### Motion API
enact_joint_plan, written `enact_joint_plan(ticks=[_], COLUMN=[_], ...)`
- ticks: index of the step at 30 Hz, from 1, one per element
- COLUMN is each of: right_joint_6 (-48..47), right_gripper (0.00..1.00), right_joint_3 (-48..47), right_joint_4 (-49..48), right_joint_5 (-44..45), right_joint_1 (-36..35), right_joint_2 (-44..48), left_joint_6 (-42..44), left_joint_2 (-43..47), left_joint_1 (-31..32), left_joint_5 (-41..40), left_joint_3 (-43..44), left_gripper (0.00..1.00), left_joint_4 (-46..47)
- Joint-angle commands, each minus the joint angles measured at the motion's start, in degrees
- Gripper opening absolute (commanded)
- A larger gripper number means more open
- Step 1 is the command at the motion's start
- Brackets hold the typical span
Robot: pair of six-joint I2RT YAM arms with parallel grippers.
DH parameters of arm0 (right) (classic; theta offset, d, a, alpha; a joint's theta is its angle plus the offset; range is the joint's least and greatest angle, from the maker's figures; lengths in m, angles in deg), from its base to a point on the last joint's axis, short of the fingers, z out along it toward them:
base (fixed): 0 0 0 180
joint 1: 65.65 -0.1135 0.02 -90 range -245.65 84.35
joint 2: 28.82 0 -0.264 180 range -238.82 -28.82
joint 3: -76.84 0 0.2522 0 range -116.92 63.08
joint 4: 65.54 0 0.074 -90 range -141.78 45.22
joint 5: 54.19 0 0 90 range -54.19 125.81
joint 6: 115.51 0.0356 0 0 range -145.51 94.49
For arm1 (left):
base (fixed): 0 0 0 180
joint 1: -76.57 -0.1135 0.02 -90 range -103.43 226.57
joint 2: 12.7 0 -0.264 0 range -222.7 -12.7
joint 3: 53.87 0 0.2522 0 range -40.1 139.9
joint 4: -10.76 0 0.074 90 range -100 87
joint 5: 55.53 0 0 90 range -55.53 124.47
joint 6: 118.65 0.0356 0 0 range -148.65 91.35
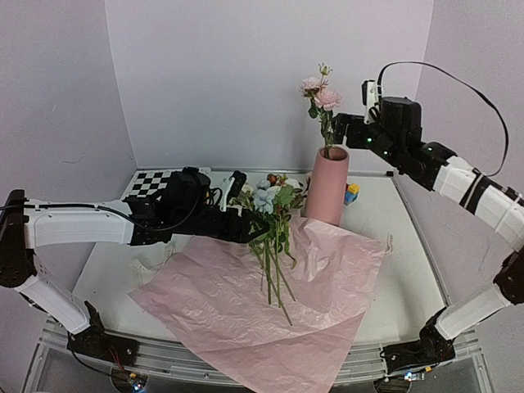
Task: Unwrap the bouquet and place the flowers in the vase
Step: Insert the fake flower into the vase.
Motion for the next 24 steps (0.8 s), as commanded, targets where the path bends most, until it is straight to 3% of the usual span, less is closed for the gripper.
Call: enact_joint_plan(ticks=[1,6,11,17,24], right_joint_6=[3.37,7.45,11.62,17.74,24.53], right_gripper=[0.98,0.9,0.72,0.59,0.45], right_joint_3=[5.03,12.4,18.97,24.5,27.4], right_joint_4=[6.28,8.09,8.19,3.42,-6.63], right_joint_5=[-11.72,-23.26,-33.84,-37.26,-36.34], right_joint_1=[-0.19,-0.19,-0.26,-1.06,-5.91], right_joint_2=[7.11,13.17,13.45,8.0,-1.41], left_joint_6=[1.05,1.03,0.4,-1.97,-6.1], left_joint_2=[-0.14,-0.59,-2.65,-4.1,-7.32], left_joint_1=[0.32,0.32,0.32,0.32,0.34], left_joint_5=[-1.63,-3.81,-8.76,-16.11,-17.02], left_joint_3=[2.35,2.14,3.16,3.17,2.24], left_gripper=[0.74,0.73,0.71,0.69,0.5], left_joint_4=[-0.19,-0.67,-3.86,-5.08,-5.25])
